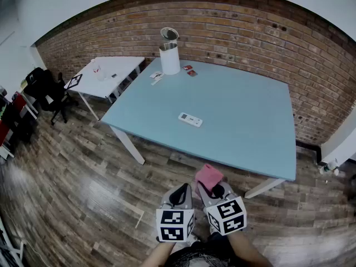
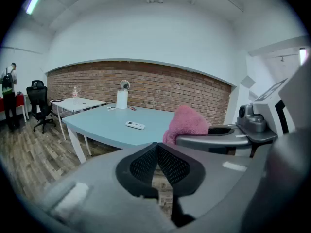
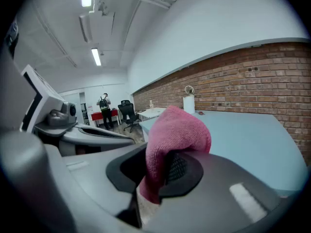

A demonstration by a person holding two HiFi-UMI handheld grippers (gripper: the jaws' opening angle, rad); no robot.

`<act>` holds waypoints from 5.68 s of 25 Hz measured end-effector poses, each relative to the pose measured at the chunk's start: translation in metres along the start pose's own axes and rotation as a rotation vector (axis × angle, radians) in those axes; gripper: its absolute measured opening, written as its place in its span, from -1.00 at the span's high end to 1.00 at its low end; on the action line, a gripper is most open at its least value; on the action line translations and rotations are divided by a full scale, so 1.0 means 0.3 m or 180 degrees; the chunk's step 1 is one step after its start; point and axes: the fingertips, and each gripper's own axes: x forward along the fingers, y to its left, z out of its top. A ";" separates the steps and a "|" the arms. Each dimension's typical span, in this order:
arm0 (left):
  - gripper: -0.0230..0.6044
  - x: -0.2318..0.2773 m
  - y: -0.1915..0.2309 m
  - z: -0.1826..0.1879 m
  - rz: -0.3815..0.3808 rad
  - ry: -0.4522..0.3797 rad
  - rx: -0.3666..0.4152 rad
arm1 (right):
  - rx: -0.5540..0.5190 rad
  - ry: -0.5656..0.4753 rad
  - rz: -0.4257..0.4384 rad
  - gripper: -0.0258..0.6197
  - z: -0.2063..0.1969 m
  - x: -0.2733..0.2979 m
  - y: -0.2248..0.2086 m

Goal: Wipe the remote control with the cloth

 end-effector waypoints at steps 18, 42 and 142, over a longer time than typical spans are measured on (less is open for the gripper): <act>0.94 0.106 0.132 0.010 -0.0044 0.0066 0.0046 | 0.0080 0.0011 -0.0075 0.73 0.031 0.153 -0.020; 0.94 0.727 0.306 0.143 -0.0434 0.0587 0.1000 | 0.0379 0.0300 -0.0052 0.73 0.119 0.562 -0.478; 0.17 1.007 0.043 0.719 -0.5213 0.1756 -0.2659 | -0.0768 -0.0489 -0.1418 0.73 0.685 0.573 -0.763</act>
